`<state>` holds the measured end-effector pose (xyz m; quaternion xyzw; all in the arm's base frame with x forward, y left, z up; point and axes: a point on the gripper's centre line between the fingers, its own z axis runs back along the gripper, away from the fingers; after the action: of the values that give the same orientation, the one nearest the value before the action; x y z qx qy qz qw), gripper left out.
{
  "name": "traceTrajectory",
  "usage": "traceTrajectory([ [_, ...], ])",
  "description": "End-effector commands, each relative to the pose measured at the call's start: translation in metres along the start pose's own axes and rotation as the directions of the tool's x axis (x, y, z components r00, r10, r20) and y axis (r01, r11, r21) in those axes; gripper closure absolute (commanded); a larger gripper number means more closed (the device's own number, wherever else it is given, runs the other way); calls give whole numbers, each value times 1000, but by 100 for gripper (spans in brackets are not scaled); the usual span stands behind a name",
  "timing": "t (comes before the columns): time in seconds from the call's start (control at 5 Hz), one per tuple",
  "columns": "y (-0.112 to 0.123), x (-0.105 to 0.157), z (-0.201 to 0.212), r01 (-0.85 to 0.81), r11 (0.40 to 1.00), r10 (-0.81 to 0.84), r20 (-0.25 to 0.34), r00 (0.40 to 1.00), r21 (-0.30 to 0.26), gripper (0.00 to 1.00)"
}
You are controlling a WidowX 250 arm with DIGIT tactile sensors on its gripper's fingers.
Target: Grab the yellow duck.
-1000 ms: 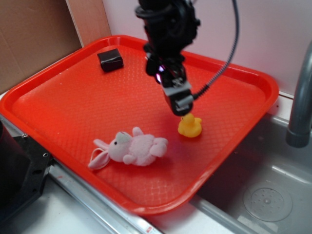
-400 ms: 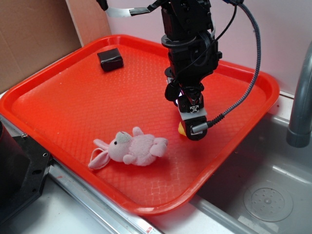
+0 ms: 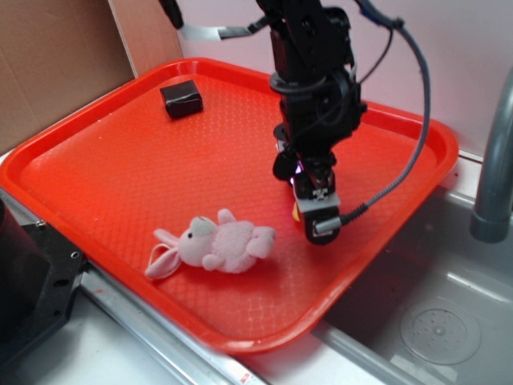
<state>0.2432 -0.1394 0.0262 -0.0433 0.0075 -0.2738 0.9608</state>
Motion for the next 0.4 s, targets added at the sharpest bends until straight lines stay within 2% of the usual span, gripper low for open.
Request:
traceTrajectory([
  [0.0, -8, 6, -2, 20, 1000, -21, 21, 1000, 16, 100],
  [0.2, -3, 7, 1, 9, 1000, -9, 21, 1000, 0, 100],
])
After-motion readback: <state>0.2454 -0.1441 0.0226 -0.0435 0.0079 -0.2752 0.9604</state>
